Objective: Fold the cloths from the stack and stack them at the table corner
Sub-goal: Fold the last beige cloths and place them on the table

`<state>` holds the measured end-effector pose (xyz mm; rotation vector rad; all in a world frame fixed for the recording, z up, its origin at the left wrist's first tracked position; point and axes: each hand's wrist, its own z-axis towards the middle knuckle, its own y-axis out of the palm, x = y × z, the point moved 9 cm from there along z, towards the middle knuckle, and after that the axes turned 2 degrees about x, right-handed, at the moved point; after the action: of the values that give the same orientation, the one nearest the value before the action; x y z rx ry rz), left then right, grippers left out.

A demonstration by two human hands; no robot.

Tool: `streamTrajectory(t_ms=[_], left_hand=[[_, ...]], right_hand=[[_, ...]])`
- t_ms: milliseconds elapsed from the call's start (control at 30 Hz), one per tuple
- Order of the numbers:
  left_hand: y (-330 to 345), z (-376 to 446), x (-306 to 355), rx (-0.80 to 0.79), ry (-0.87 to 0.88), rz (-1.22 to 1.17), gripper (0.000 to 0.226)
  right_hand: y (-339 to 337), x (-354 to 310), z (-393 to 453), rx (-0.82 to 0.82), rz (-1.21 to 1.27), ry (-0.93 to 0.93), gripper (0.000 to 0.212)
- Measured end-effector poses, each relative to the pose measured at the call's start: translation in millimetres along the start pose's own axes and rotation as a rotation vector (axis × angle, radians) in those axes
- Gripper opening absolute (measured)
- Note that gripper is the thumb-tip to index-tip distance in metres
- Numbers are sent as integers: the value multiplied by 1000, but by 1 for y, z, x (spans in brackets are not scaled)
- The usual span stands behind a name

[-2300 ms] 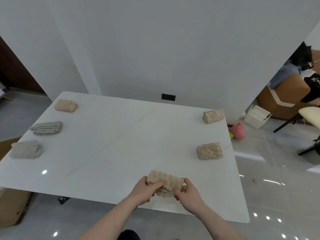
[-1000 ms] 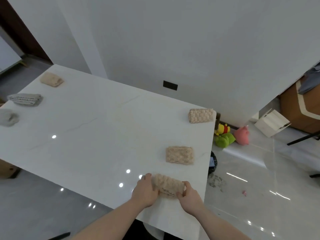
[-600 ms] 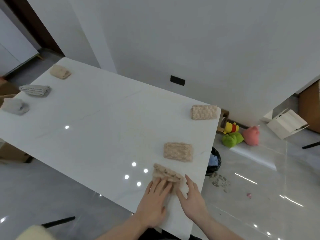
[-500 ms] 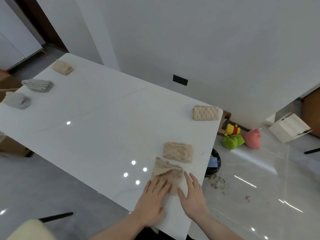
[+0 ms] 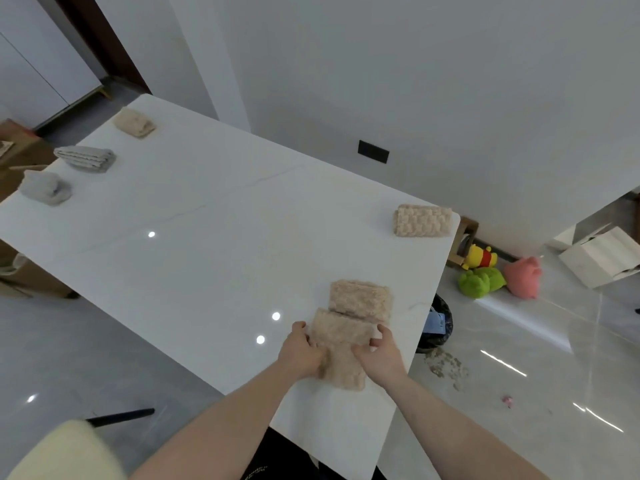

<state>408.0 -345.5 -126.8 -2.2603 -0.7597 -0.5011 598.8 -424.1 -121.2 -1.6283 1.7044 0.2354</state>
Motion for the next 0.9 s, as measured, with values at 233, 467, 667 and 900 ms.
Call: streamTrajectory(t_ms=[233,467,667,900], left_hand=[[-11,13,1,30,104,40,74],[0,-46,42,275,861,627,35],[54,-67,18,77,917,842,21],[76,-75,-1,-35,597,667,37]], right_hand=[[4,-14,8,32,-212,-256,17],[5,0,-18,-6,-401,-481,39],[8,41,-30,5,-565,-486,34],[12,64,-50,-7,-616,-447,39]])
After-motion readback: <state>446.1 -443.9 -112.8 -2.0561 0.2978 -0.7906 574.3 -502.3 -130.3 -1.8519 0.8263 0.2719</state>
